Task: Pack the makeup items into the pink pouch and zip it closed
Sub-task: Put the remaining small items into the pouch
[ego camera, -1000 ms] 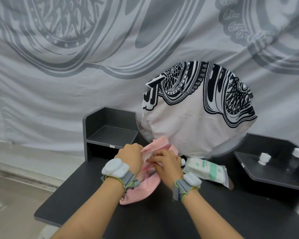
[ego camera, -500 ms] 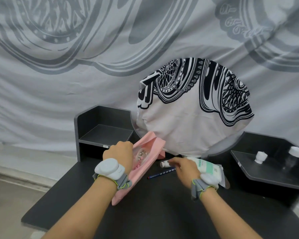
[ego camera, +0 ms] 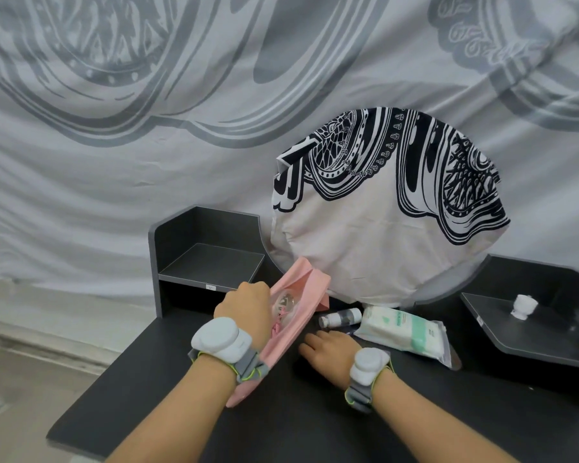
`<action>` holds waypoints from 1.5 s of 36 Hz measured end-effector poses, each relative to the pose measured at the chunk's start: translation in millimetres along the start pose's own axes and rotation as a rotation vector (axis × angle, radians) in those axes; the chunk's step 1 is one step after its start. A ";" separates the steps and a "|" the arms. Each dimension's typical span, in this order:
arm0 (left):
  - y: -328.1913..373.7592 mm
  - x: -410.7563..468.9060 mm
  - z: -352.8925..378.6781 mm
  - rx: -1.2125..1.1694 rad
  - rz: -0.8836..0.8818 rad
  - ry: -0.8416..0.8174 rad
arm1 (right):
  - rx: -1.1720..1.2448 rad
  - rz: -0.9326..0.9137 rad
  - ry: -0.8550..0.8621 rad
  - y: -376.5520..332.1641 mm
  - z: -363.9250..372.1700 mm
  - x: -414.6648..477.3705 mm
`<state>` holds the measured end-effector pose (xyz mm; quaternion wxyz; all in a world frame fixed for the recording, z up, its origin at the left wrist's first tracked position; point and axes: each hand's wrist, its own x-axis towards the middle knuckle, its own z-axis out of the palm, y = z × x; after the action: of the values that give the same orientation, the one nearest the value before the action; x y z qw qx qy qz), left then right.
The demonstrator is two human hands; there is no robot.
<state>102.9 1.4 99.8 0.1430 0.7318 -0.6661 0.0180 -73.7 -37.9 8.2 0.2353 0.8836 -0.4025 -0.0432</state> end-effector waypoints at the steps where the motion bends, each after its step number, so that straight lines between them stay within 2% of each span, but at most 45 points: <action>1: -0.6 -0.8 0.0 -0.010 0.004 -0.002 | 0.032 0.012 0.054 -0.9 -7.2 -3.5; 5: -0.4 -4.4 -1.7 -0.005 0.024 -0.016 | 0.383 0.267 0.055 0.9 -41.6 -18.4; 9: 7.0 -8.8 -4.6 -0.019 0.039 -0.023 | 0.718 0.386 0.348 11.4 -65.8 -38.0; 15: 18.9 -13.9 -12.3 -0.118 0.030 -0.022 | 0.918 0.377 0.679 25.4 -95.8 -54.6; 19: 33.4 -19.9 -15.4 -0.209 -0.041 -0.059 | 1.051 0.277 0.773 23.7 -118.3 -63.9; 22: 41.2 -25.1 -16.1 -0.301 -0.037 -0.097 | 1.002 0.202 0.736 17.8 -123.5 -66.1; 28: 48.9 -39.2 -18.3 -0.392 0.013 -0.146 | 0.652 0.090 0.551 8.6 -107.7 -69.9; 40: 48.5 -41.7 -4.9 -0.378 -0.036 -0.094 | 0.689 0.131 0.434 9.7 -97.2 -67.0; 45: 46.9 -43.6 -3.1 -0.330 -0.014 -0.085 | 0.728 0.174 0.442 7.6 -95.5 -65.3; 49: 51.7 -48.1 -2.8 -0.197 -0.023 -0.070 | 0.757 0.180 0.477 7.6 -91.8 -63.0; 54: 52.8 -49.3 -4.0 -0.128 -0.035 -0.080 | 0.851 0.269 0.697 19.5 -88.3 -68.1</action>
<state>46.4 46.3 102.7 0.1632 0.7326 -0.6584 -0.0564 -109.5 34.6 87.5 -0.0192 0.8034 -0.3922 0.4477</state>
